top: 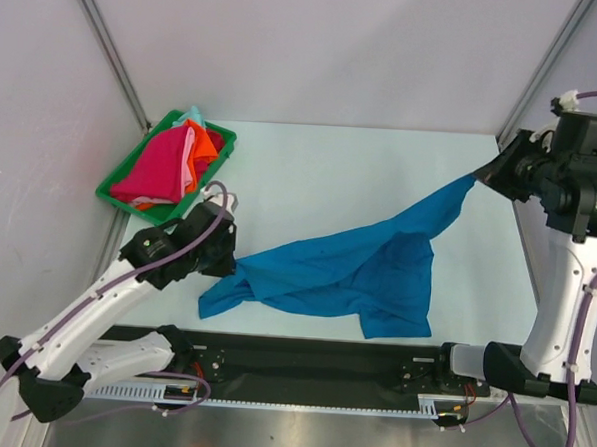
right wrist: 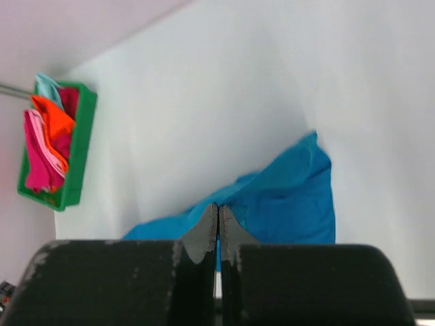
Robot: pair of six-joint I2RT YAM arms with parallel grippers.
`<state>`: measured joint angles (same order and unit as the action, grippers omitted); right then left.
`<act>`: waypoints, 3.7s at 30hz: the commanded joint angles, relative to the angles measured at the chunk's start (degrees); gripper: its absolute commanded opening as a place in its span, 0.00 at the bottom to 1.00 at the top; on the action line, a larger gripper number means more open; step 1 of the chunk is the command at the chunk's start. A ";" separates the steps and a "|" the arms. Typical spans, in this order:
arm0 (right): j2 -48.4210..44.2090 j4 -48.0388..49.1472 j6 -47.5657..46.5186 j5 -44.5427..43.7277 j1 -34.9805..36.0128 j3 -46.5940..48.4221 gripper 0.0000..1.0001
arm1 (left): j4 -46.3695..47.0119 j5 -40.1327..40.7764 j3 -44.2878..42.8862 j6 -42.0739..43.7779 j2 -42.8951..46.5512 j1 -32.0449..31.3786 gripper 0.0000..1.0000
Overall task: Fold and stack the t-shirts
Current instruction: Flatten the tshirt out
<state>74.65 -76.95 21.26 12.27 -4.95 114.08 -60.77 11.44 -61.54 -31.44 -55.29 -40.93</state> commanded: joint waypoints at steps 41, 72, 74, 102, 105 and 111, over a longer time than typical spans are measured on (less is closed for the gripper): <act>2.08 15.60 -0.42 -6.04 -1.03 -29.17 0.00 | 11.65 -5.54 -14.24 18.00 -30.95 20.89 0.74; -5.66 15.78 -0.78 -2.52 11.63 -35.86 0.00 | 41.79 -24.28 43.52 -48.45 6.60 21.24 0.45; -5.48 15.77 -0.86 -2.52 11.72 -35.69 0.00 | 42.31 -24.19 43.52 -48.45 7.03 21.33 0.44; -2.85 15.95 -0.95 -2.69 11.54 -33.05 0.00 | 45.29 -25.59 51.17 -58.29 14.69 22.82 0.43; -2.76 15.95 -0.86 -2.60 11.46 -32.96 0.00 | 48.29 -25.50 49.94 -57.16 10.83 22.82 0.41; -3.20 15.78 -0.43 -2.78 11.19 -33.31 0.00 | 49.87 -26.47 48.62 -55.22 6.16 22.91 0.38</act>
<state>71.75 -61.84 20.88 9.52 6.48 78.70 -13.82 -13.87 -10.85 -88.03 -48.12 -18.59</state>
